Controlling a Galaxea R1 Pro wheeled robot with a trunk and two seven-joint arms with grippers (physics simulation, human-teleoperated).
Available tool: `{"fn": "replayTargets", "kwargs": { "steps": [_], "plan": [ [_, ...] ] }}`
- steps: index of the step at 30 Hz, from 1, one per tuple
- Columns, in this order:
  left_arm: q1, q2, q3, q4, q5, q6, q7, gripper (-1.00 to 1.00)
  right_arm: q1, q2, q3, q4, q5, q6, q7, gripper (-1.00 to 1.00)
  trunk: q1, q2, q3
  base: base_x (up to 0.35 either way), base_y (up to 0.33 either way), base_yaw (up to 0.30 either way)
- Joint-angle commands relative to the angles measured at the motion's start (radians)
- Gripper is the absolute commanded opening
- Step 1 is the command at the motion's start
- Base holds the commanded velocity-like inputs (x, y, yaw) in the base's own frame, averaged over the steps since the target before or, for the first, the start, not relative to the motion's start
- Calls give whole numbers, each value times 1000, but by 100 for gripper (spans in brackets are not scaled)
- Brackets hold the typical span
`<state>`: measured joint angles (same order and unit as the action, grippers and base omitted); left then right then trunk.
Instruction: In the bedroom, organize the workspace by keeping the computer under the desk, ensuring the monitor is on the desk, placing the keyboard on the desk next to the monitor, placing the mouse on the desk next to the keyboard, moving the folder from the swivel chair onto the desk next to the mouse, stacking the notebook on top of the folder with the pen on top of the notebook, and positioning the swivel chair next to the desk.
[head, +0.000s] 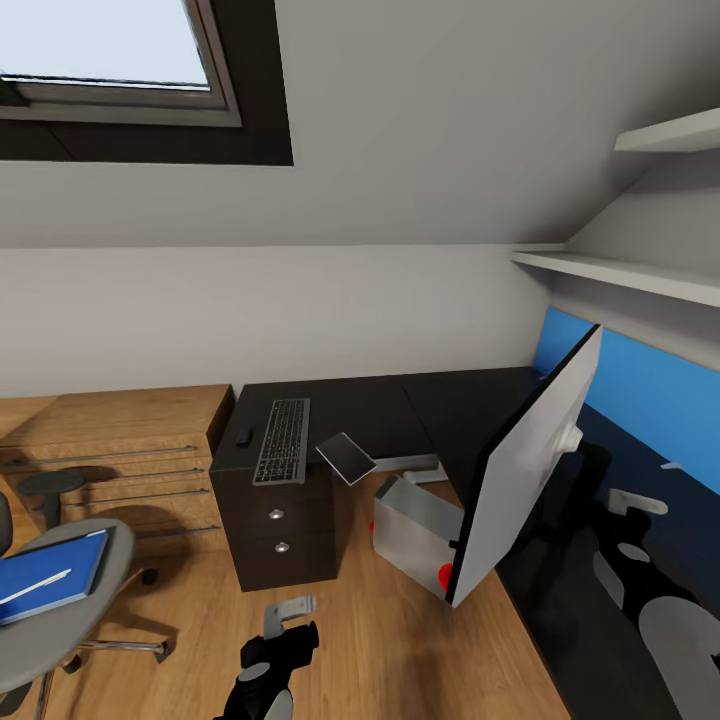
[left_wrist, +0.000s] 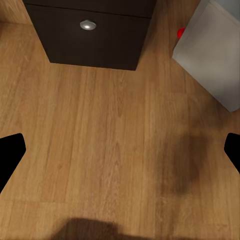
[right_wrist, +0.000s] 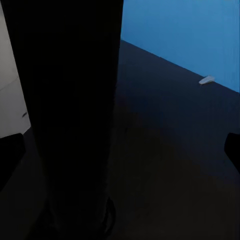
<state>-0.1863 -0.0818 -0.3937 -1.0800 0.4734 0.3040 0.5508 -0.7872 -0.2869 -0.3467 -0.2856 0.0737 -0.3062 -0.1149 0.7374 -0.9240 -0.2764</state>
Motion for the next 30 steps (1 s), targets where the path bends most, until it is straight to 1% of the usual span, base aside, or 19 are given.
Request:
{"fn": "replayTargets", "kwargs": {
  "steps": [1,28,30],
  "plan": [
    [-1,0,-2,-1,7,3,8,100,-1,0,-7,2,6,-4,-3,100,0,-1,-1,0,0,0],
    [-1,0,-2,0,8,3,6,100,-1,3,-6,2,9,-14,0,100,0,-1,-1,0,0,0],
    [-1,1,-1,0,8,3,5,100,-1,3,-6,2,9,-14,0,100,0,-1,-1,113,0,0]
  ]
}}
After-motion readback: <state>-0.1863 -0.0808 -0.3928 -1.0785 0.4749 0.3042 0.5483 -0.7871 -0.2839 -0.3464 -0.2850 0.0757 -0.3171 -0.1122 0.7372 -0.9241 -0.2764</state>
